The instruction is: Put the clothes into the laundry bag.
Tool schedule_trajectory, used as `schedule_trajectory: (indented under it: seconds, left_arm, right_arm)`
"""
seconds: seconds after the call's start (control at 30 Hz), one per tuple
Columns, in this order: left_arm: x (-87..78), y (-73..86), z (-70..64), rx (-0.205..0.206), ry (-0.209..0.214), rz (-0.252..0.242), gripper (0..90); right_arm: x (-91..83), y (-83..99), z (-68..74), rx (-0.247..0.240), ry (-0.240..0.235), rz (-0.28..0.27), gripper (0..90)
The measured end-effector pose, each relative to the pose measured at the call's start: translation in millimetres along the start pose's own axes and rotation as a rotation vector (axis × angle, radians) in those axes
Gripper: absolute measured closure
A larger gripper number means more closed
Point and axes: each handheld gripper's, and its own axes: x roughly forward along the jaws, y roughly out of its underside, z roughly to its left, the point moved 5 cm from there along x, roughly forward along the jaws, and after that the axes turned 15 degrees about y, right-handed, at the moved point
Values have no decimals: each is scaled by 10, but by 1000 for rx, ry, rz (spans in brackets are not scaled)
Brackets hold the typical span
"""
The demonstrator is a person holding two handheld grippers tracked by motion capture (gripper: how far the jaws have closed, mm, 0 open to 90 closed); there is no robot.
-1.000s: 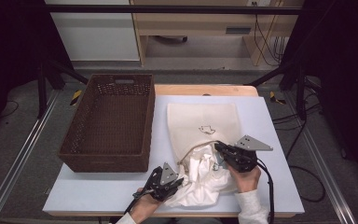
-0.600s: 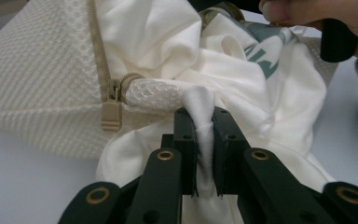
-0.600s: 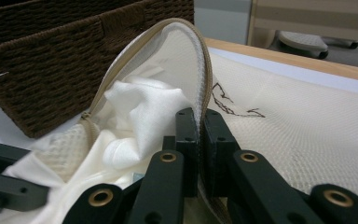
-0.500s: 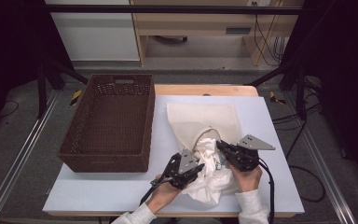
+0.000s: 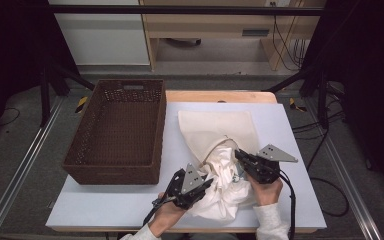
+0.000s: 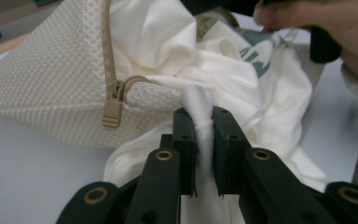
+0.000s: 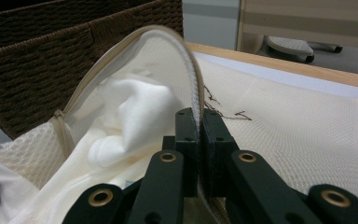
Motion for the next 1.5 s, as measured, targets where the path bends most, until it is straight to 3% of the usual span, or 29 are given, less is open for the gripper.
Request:
schedule_trajectory:
  seconds: [0.13, 0.2, 0.3, 0.37, 0.43, 0.57, 0.7, 0.83, 0.93, 1.0, 1.03, 1.1, 1.2, 1.4, 1.5]
  left_arm:
    - [-28, 140, 49, -12, -11, 33, 797]
    - [-61, 136, 58, -20, -8, 17, 797]
    - [-51, 67, 25, 5, -15, 9, 780]
    - [0, 73, -5, 22, -6, 29, 677]
    - [39, 135, -4, 35, -45, 83, 494]
    - [-32, 372, 11, 34, -69, 133, 377]
    - [-186, 572, 63, -27, -58, 94, 345]
    - [-144, 755, 121, -85, -37, 128, 340]
    - [-115, 809, 125, -94, -33, 132, 334]
    - [-116, 813, 121, -112, -13, 130, 363]
    - [-119, 817, 114, -122, 0, 131, 443]
    - [-146, 810, 103, -94, -23, 147, 612]
    - [-246, 744, 74, -94, -24, 133, 763]
    - [-486, 537, -16, -66, -42, 52, 747]
    - [-566, 401, -50, -35, -60, -11, 839]
  right_arm:
    - [7, 2, 39, -16, 1, 1, 867]
    - [14, 3, 52, -19, -4, 3, 867]
    - [30, 16, 80, -28, -5, 8, 867]
    - [32, 19, 92, -38, -6, 6, 867]
    - [29, 18, 93, -41, -8, 7, 866]
    - [25, 23, 104, -50, -6, 9, 866]
    - [38, 28, 107, -55, -9, 10, 865]
    - [42, 36, 121, -56, -10, 16, 864]
    - [35, 38, 117, -61, -9, 17, 864]
    - [32, 38, 114, -57, -11, 17, 864]
    - [36, 38, 113, -57, -12, 16, 864]
    - [38, 42, 118, -61, -11, 16, 864]
    - [32, 43, 114, -65, -6, 16, 864]
    - [33, 42, 112, -59, -5, 15, 864]
    - [38, 41, 111, -55, -10, 16, 864]
